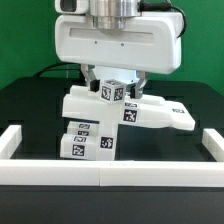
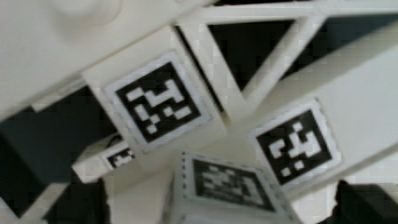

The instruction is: Assemble chair

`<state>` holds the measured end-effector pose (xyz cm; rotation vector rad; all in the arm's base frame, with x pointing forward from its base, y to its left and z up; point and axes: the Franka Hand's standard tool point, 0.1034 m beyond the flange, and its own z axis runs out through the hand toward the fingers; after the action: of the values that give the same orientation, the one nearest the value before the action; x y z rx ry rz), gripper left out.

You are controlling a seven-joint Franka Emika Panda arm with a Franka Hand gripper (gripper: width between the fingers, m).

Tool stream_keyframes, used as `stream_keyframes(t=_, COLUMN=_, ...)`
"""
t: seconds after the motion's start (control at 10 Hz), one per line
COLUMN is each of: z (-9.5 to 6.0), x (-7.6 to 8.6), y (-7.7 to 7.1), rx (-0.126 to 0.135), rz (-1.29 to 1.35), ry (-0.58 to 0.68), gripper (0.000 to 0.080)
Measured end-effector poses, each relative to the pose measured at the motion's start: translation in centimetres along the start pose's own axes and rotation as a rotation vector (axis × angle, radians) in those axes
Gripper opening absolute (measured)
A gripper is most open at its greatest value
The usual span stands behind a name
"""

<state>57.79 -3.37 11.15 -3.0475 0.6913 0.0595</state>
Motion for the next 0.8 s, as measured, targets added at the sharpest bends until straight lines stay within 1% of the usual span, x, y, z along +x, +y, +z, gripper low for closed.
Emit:
stream_keyframes(t=0.3, z=0.0, x=0.01, y=0.03, rx=-0.001, rz=-0.237, ry=0.0, gripper=0.0649)
stream_keyframes(t=0.5, z=0.0, x=0.05, y=0.14, rx=-0.008, rz=-0.407, ry=0.0, gripper=0.0649)
stream_keyframes(t=0.7, z=-0.01, x=0.09, y=0.25, rx=-0.008, rz=-0.505, ry=0.0, gripper=0.0649)
stream_keyframes(t=0.8, z=-0.01, x=0.14, y=0.37, rx=-0.009, rz=-0.6, ry=0.0, gripper=0.0649)
